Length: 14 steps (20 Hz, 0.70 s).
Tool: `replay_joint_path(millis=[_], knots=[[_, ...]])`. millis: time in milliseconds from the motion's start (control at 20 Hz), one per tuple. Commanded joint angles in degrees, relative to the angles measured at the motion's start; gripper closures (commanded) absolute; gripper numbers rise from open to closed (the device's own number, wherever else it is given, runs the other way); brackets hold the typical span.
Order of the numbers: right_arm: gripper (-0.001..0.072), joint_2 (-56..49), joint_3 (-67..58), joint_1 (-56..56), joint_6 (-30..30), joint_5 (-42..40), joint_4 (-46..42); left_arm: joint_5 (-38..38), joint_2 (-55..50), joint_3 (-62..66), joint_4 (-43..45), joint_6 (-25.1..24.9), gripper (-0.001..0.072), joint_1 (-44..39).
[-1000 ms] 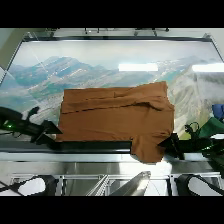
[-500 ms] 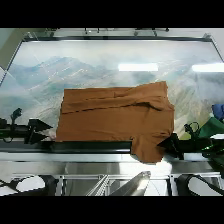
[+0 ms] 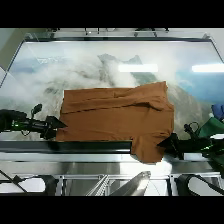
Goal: Fold the shirts.
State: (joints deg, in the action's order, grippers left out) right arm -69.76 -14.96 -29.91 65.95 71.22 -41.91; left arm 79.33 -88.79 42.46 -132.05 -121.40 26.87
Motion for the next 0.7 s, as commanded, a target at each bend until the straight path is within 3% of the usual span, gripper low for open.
replay_joint_path(millis=[0,100,150,200,450,500,550,600,650], knots=[[0.0309,-0.02,-0.07,0.04,-0.04,-9.38,0.42,-0.85,-0.33,-0.04,0.90,-0.04,0.0107,-3.96],[0.0309,-0.02,-0.07,0.04,-0.04,-9.57,0.44,-0.11,-0.33,-0.04,0.90,-0.07,0.0355,-3.98],[0.0309,-0.02,-0.04,0.11,-0.04,-9.70,0.59,0.09,-0.33,-0.04,0.92,-0.13,0.0605,-3.98],[0.0309,-0.04,-0.04,0.11,-0.04,-10.03,0.63,0.24,-0.33,-0.04,0.94,-0.66,0.0680,-3.98],[0.0317,-0.04,0.59,0.13,-2.78,-11.19,4.74,0.46,-0.31,-0.04,0.94,-0.66,0.0680,-3.98],[0.0432,-0.04,0.74,0.13,-3.52,-10.75,6.03,0.72,-0.31,-0.04,0.94,-0.66,0.0681,-3.98],[0.0607,-0.02,0.74,0.11,-4.85,-9.53,7.08,1.05,-0.31,-0.04,0.94,-0.66,0.0680,-3.98],[0.0687,0.02,0.74,0.11,-6.21,-7.41,8.28,1.81,-0.31,-0.02,0.90,-0.66,0.0681,-3.98],[0.0687,0.28,0.74,0.11,-7.48,-5.01,9.35,3.04,-0.31,0.02,0.55,-0.79,0.0681,-3.98]])
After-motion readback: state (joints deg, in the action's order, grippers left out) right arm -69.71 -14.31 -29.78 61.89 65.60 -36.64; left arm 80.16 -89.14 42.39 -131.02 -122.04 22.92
